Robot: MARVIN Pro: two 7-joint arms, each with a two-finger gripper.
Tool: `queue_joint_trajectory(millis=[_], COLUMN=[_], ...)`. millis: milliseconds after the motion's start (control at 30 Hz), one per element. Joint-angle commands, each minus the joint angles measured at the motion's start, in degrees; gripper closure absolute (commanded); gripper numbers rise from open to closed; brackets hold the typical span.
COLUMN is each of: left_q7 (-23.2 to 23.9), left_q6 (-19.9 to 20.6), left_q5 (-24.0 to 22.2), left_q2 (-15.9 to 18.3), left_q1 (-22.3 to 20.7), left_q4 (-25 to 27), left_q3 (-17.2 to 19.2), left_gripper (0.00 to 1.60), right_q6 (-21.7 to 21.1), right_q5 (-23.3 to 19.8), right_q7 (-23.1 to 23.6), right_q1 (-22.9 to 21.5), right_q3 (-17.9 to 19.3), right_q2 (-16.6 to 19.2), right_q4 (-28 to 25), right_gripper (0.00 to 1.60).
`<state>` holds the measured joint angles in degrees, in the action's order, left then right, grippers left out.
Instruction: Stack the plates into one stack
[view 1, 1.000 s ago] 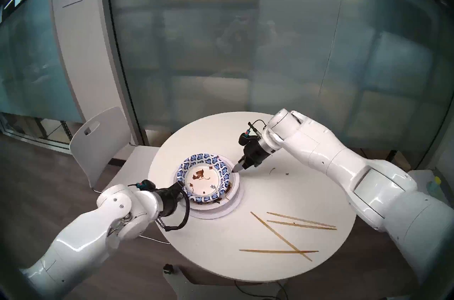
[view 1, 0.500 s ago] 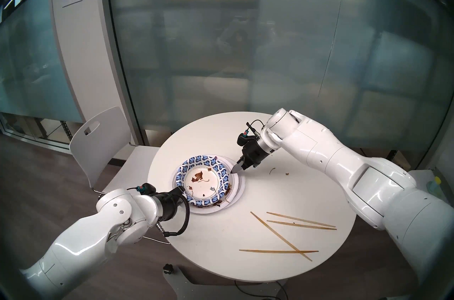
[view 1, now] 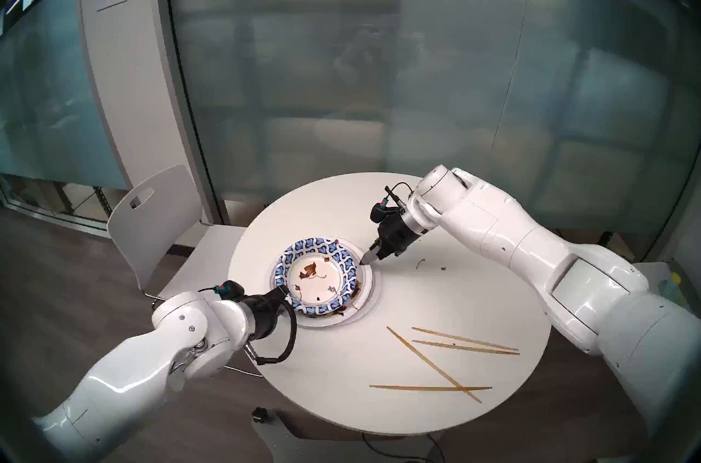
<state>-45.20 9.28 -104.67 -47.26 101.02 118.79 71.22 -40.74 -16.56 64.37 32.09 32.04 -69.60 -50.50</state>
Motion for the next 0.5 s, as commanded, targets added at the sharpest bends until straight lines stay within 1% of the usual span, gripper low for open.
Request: queue_joint_trajectory(millis=[0,300,467], left_q7=[0.08,0.03,0.14], left_q6=[0.32,0.67,0.75], left_q5=[-0.88,-0.63,0.09], left_q2=[-0.10,-0.42,-0.80], left_q1=[-1.58,-1.83,-2.24], left_q4=[1.80,1.18,0.13], left_q3=[1.09,0.03,-0.78], left_gripper=[1.60,1.60,1.60], right_q6=[0.22,-0.27,0.24], right_q5=[-0.73,-0.74,-0.75], right_q7=[2.19,2.00,2.10], right_q1=[-1.62,-1.80,-1.89], right_q3=[0.33,0.03,-0.16], right_q2=[-0.21,-0.20,-0.72], right_q4=[-1.23,-0.93,0.28], right_gripper=[1.60,1.60,1.60])
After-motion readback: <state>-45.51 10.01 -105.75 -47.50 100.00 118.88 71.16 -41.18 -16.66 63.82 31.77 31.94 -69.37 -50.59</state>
